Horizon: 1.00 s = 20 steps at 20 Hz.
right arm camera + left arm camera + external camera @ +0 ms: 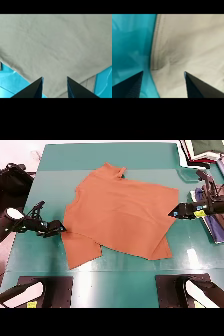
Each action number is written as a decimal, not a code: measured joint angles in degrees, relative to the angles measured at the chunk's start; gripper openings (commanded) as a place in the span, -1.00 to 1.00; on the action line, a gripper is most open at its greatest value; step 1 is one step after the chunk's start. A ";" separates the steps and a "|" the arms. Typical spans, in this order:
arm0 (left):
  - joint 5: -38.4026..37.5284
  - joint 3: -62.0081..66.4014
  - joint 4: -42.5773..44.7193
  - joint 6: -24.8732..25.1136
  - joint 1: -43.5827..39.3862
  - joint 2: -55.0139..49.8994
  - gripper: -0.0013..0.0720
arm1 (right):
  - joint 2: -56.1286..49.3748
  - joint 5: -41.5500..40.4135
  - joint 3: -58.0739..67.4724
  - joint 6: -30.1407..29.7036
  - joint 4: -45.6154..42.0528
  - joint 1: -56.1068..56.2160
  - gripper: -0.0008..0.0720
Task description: Fold the shirts.
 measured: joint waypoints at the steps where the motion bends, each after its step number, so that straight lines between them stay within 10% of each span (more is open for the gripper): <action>1: 0.04 -0.04 -0.76 0.20 -0.72 -0.57 0.56 | 0.04 -0.02 0.00 0.04 0.00 -0.13 -0.03; 4: 0.87 -0.02 -1.25 0.44 -2.93 -1.86 -0.89 | 0.11 0.46 0.00 0.11 -0.04 -1.51 -0.03; 8: 0.55 3.43 -2.60 0.57 -4.04 -2.16 -0.90 | 0.37 4.79 -1.01 0.11 -3.54 -6.67 -0.01; 10: -0.17 5.77 -2.93 0.63 -4.26 -1.73 -0.90 | 1.09 6.75 -4.70 0.04 -6.71 -10.51 0.46; 20: -0.83 9.77 -3.02 0.83 -4.55 -0.61 -0.90 | -4.50 1.38 -29.14 -1.03 -7.43 -17.18 0.19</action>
